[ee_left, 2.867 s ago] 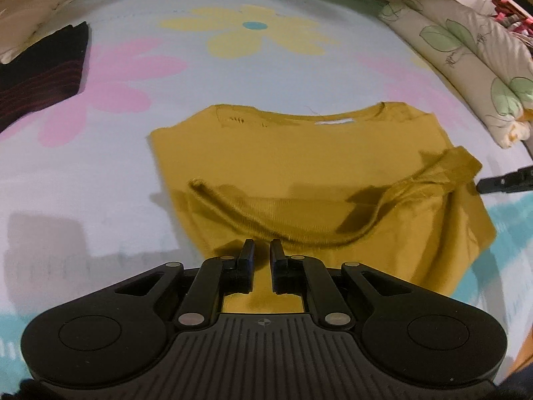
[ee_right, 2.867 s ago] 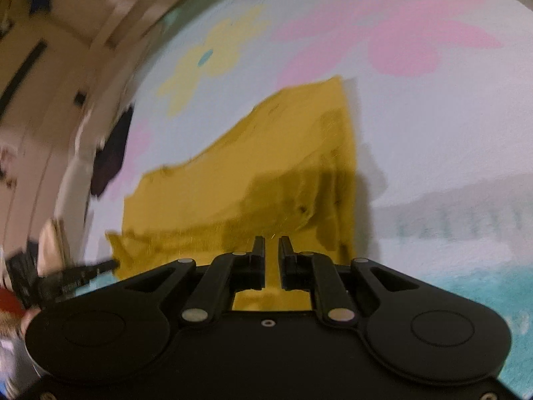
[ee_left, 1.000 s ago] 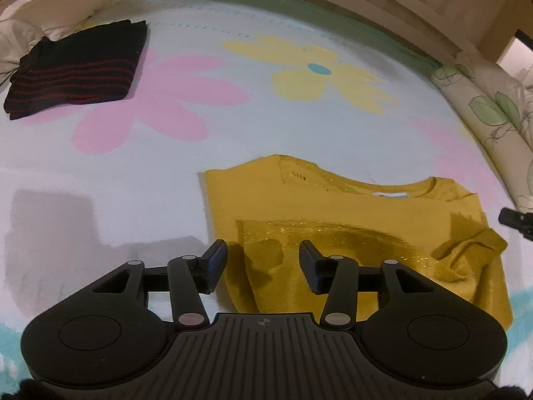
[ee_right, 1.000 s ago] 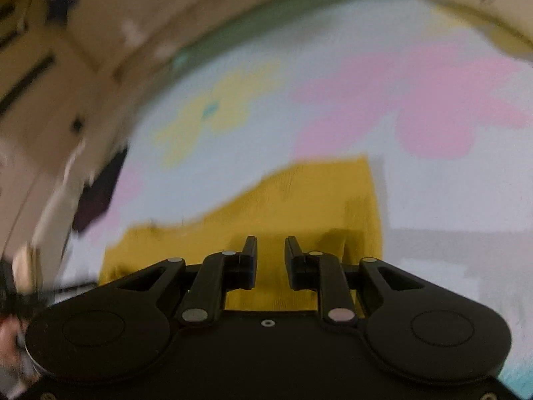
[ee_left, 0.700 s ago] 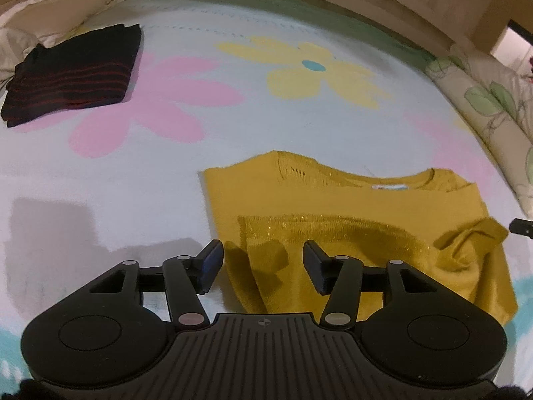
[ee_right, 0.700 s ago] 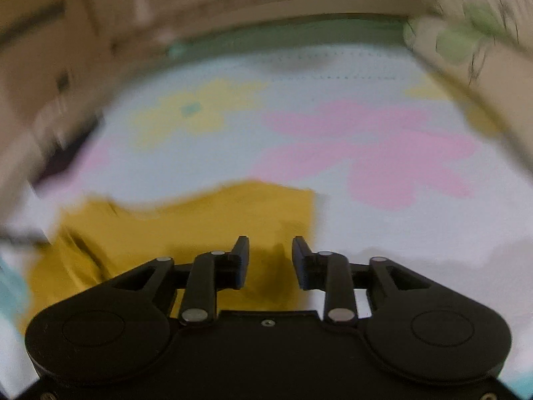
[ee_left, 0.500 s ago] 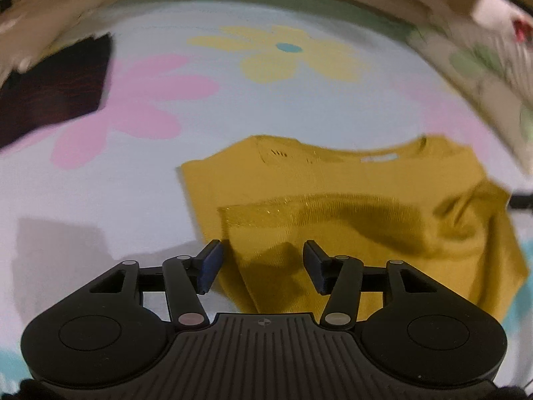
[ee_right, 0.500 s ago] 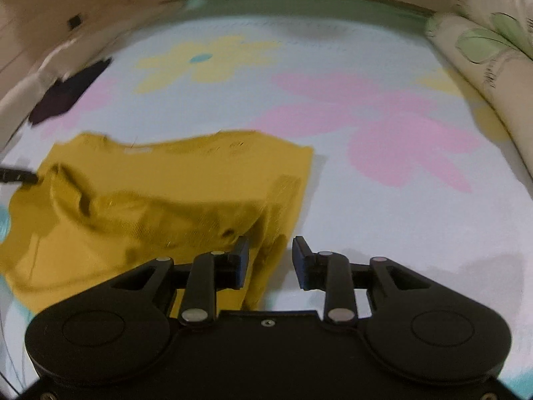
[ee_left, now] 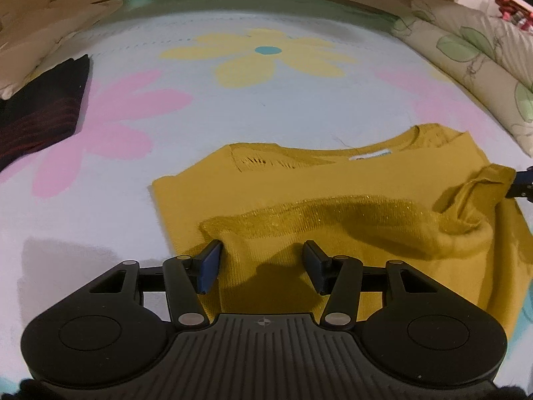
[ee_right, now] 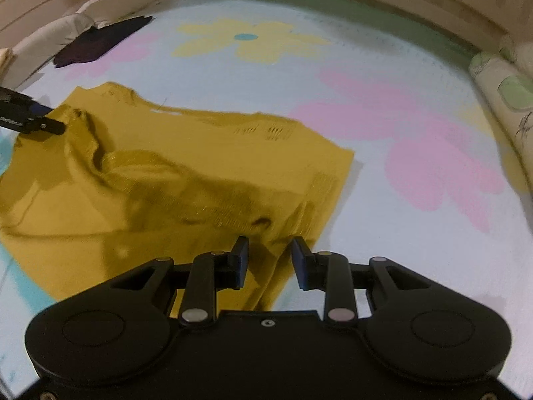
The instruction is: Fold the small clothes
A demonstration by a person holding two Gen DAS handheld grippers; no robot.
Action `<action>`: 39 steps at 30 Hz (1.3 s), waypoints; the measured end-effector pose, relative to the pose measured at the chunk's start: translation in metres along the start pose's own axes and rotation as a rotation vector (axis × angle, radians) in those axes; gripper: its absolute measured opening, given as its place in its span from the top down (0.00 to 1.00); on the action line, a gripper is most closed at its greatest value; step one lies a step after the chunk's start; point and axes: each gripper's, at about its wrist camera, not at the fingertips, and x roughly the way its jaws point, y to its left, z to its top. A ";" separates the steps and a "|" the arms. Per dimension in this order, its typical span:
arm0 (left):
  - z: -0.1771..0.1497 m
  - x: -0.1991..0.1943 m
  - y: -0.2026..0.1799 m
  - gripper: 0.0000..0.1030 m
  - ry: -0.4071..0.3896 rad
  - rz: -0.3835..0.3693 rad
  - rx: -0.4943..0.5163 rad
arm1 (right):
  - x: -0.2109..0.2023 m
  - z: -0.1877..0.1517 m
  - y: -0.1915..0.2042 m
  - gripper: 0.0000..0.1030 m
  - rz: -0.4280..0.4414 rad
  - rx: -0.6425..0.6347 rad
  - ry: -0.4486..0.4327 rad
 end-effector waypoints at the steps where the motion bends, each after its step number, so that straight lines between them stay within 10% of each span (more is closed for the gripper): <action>1: 0.000 0.000 0.000 0.51 0.000 -0.001 -0.002 | 0.002 0.002 0.001 0.60 -0.007 0.001 -0.018; 18: 0.004 0.007 -0.001 0.57 -0.046 -0.024 -0.045 | 0.029 0.014 -0.006 0.47 -0.013 0.039 -0.151; 20: 0.005 0.007 -0.003 0.82 -0.054 -0.003 -0.039 | 0.030 0.016 -0.006 0.55 0.005 0.038 -0.158; 22: 0.007 0.006 -0.002 0.92 -0.054 -0.013 -0.054 | 0.032 0.017 -0.004 0.91 0.023 0.037 -0.147; 39: 0.025 -0.045 0.027 0.93 -0.239 0.034 -0.213 | -0.013 0.034 -0.023 0.93 -0.002 0.233 -0.314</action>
